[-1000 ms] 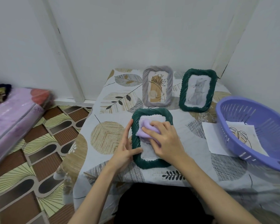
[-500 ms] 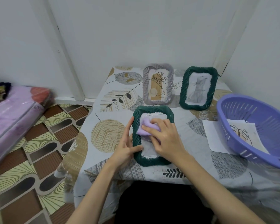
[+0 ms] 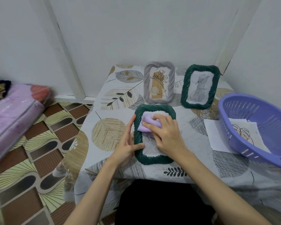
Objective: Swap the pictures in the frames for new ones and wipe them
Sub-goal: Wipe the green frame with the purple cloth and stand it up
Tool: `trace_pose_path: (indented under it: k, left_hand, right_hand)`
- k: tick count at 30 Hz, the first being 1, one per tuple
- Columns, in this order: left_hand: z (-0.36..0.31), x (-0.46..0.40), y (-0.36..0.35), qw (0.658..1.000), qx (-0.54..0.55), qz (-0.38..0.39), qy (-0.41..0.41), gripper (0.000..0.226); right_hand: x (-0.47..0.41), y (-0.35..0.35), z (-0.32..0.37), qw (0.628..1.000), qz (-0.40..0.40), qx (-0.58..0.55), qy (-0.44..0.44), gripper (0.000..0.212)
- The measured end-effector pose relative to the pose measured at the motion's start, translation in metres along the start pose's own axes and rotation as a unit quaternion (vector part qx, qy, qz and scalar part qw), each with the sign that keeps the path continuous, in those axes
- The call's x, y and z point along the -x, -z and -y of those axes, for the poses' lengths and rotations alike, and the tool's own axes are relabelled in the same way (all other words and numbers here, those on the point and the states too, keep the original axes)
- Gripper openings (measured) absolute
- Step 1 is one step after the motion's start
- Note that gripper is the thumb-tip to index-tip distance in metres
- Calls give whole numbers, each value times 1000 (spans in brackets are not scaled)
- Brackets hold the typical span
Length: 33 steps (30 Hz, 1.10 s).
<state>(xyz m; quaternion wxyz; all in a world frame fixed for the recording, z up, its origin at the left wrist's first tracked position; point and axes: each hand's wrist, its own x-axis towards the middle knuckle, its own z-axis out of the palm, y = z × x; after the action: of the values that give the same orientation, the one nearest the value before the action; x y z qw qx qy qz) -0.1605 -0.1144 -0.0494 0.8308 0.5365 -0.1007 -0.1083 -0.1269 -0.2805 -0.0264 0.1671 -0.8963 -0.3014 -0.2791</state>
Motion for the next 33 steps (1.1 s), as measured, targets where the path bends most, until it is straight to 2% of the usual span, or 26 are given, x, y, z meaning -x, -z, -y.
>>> trace_pose_path:
  k: [6, 12, 17, 19, 22, 26, 29, 33]
  left_hand:
    - [-3, -2, -2, 1000, 10, 13, 3, 97]
    - [-2, 1, -3, 999, 26, 22, 15, 96]
    - [-2, 2, 1, 999, 22, 18, 20, 99]
    - [-1, 2, 4, 999, 15, 14, 27, 100]
    - [-1, 2, 6, 999, 7, -2, 33, 100]
    - [-1, 2, 2, 999, -20, -18, 23, 98]
    - [-2, 2, 1, 999, -23, -15, 22, 98]
    - [-2, 0, 3, 999, -26, -12, 19, 98]
  right_hand:
    - [35, 9, -13, 999, 9, 13, 32, 42]
    - [15, 15, -19, 995, -34, 39, -91, 42]
    - [34, 0, 2, 1000, -6, 23, -2, 44]
    - [54, 0, 1, 1000, 2, 25, 3, 46]
    - [61, 7, -11, 998, 2, 30, -56, 45]
    - [28, 10, -13, 993, -12, 11, -120, 41]
    - [13, 2, -1, 995, -2, 4, -96, 41]
    - [43, -3, 14, 999, 22, 0, -50, 45]
